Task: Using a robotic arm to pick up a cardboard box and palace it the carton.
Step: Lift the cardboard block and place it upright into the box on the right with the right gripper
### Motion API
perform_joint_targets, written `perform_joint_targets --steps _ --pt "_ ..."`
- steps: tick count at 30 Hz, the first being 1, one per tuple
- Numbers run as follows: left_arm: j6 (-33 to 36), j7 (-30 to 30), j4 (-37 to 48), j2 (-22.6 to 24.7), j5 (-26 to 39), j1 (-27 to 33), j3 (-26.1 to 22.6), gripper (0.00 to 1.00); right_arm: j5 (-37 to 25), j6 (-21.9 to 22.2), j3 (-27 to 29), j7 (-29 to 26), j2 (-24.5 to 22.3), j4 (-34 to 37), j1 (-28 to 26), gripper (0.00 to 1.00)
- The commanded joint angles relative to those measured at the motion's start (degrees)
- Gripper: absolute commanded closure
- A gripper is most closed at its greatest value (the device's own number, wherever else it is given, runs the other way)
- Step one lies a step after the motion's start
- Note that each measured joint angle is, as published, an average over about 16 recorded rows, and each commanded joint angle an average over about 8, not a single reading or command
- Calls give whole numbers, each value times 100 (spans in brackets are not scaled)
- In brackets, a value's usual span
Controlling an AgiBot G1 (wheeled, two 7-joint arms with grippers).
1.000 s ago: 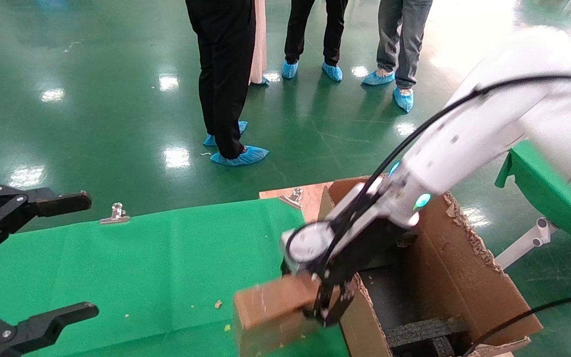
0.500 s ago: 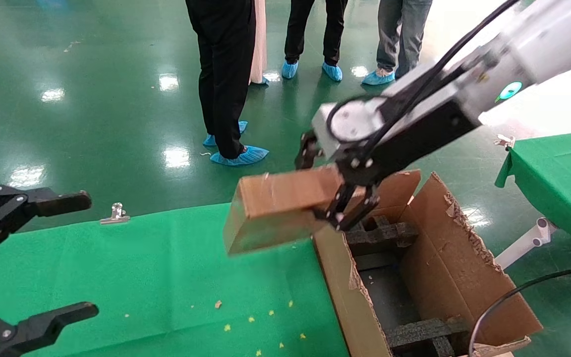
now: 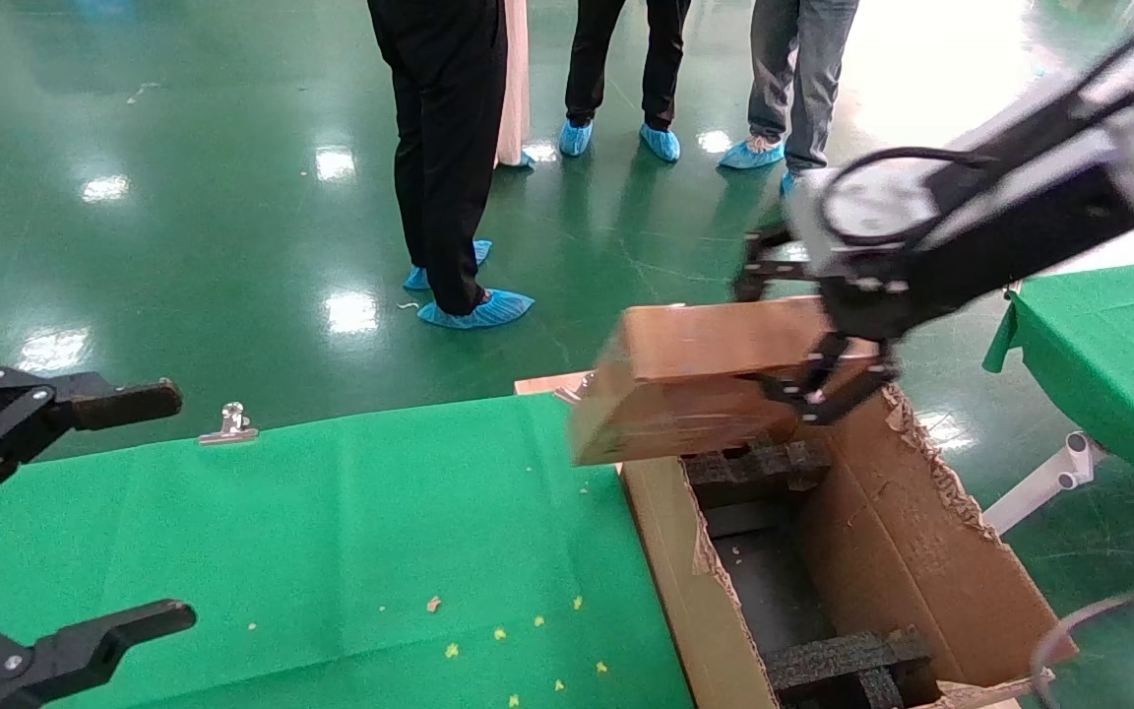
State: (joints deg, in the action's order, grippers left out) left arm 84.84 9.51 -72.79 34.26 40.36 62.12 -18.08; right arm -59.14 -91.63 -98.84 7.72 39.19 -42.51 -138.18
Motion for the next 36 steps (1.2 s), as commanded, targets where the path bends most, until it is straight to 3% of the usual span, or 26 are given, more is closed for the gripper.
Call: perform_joint_targets --steps 1,10,17,27,31,36 --pt "0 0 0 0 0 0 0 0 -21 -3 -244 37 -199 0 -169 100" --pt "-1 -1 0 -1 -1 0 -2 0 -86 1 -1296 274 -807 230 -639 100" --pt "-2 -1 1 -1 -3 0 -2 0 14 5 -1899 397 -940 345 -707 100" --pt "-3 -2 1 -1 -5 -1 -3 0 20 34 -2021 411 -914 321 -686 100" --pt "-3 -2 2 -1 -5 0 -3 0 116 161 -2029 143 -941 321 -580 100" --pt "-3 -3 3 -1 -6 0 -4 0 239 467 -2153 -761 -962 355 -367 100"
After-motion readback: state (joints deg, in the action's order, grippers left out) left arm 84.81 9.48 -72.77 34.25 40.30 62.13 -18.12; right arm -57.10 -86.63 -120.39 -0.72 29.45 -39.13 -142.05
